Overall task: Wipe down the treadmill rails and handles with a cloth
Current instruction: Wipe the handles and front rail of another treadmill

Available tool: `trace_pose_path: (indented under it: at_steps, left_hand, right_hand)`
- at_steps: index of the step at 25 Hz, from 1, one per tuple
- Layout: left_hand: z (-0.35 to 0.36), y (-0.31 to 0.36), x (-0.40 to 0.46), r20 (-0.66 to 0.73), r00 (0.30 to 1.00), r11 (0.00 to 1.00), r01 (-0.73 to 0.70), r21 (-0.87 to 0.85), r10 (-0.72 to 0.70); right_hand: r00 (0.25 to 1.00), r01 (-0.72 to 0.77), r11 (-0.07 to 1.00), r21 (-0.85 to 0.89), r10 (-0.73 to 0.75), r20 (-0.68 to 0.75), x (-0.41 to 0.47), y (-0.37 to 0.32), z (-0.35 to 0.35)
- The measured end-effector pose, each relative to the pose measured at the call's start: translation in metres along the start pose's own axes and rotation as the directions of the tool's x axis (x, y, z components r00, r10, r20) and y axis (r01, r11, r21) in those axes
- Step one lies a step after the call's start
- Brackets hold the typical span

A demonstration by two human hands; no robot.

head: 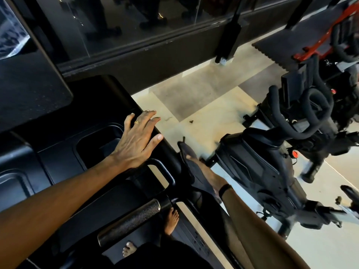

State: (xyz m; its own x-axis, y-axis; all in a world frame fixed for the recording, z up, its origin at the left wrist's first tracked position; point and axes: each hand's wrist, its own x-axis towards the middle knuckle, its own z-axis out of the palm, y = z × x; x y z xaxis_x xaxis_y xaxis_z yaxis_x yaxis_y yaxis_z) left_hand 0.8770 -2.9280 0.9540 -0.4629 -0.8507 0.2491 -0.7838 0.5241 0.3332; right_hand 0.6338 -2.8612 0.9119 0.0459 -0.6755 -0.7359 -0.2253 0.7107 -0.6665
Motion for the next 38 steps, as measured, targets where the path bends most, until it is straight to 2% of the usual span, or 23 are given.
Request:
trace_pose_path:
  at_steps: [2, 4, 6, 8, 9, 11, 12, 14, 16, 19, 21, 24, 26, 30, 33, 35, 38]
  left_hand:
    - [-0.001, 0.001, 0.0, 0.007, 1.0, 1.0, -0.004, -0.003, 0.004]
    - [-0.002, 0.005, -0.001, 0.02, 0.999, 0.999, -0.035, 0.013, 0.034]
    - [-0.003, 0.006, -0.004, 0.034, 0.997, 0.997, -0.073, 0.034, 0.072]
    - [-0.003, 0.006, -0.004, 0.043, 0.994, 0.994, -0.098, 0.05, 0.096]
    - [-0.004, 0.005, -0.003, 0.047, 0.994, 0.994, -0.102, 0.047, 0.1]
    - [-0.004, 0.006, -0.001, 0.054, 0.993, 0.994, -0.104, 0.028, 0.103]
    - [-0.004, 0.006, -0.001, 0.054, 0.993, 0.994, -0.107, 0.017, 0.106]
    - [-0.003, 0.007, -0.002, 0.048, 0.993, 0.994, -0.105, -0.013, 0.105]
    - [-0.003, 0.006, -0.004, 0.035, 0.995, 0.995, -0.086, -0.047, 0.088]
    - [-0.004, 0.006, -0.003, 0.029, 0.996, 0.995, -0.08, -0.066, 0.082]
    - [-0.004, 0.007, -0.003, 0.043, 0.996, 0.995, -0.072, -0.072, 0.075]
    - [-0.004, 0.008, -0.006, 0.026, 0.998, 0.997, -0.049, -0.068, 0.051]
    - [-0.005, 0.008, -0.005, 0.013, 1.0, 0.997, -0.027, -0.072, 0.028]
    - [-0.002, 0.005, -0.004, -0.012, 0.999, 0.997, 0.03, -0.064, -0.031]
    - [-0.003, 0.004, -0.003, -0.018, 0.998, 0.996, 0.064, -0.062, -0.065]
    - [-0.003, 0.004, -0.003, -0.021, 0.997, 0.996, 0.076, -0.046, -0.077]
    - [-0.004, 0.005, -0.004, -0.016, 0.997, 0.997, 0.081, -0.006, -0.081]
  right_hand:
    - [0.996, -0.059, 0.996, -0.063, 0.055, -0.064, -0.023, 0.024, -0.013]
    - [0.994, -0.063, 0.984, -0.168, 0.047, -0.102, -0.049, 0.032, -0.013]
    - [0.982, 0.003, 0.929, -0.371, -0.072, -0.173, -0.074, 0.037, -0.003]
    - [0.946, 0.147, 0.817, -0.558, -0.282, -0.163, -0.096, 0.037, 0.017]
    - [0.912, 0.181, 0.724, -0.666, -0.377, -0.162, -0.1, 0.035, 0.029]
    - [0.869, 0.126, 0.553, -0.824, -0.462, -0.177, -0.09, 0.026, 0.05]
    - [0.856, 0.106, 0.526, -0.844, -0.48, -0.192, -0.084, 0.014, 0.059]
    - [0.833, 0.144, 0.54, -0.829, -0.518, -0.193, -0.061, -0.007, 0.068]
    - [0.845, 0.208, 0.601, -0.771, -0.508, -0.167, -0.03, -0.026, 0.071]
    - [0.894, 0.315, 0.764, -0.564, -0.438, -0.093, 0.009, -0.058, 0.062]
    - [0.909, 0.34, 0.818, -0.464, -0.412, -0.059, 0.015, -0.064, 0.054]
    - [0.876, 0.432, 0.774, -0.463, -0.483, 0.01, -0.006, -0.033, 0.038]
    - [0.873, 0.441, 0.753, -0.488, -0.486, 0.039, -0.033, -0.001, 0.022]
    - [0.921, 0.336, 0.811, -0.48, -0.389, -0.012, -0.059, 0.028, -0.001]
    - [0.902, 0.327, 0.77, -0.548, -0.427, -0.061, -0.031, -0.007, 0.025]
    - [0.882, 0.374, 0.766, -0.523, -0.468, -0.054, -0.001, -0.045, 0.048]
    - [0.896, 0.373, 0.803, -0.465, -0.442, -0.045, 0.035, -0.102, 0.068]
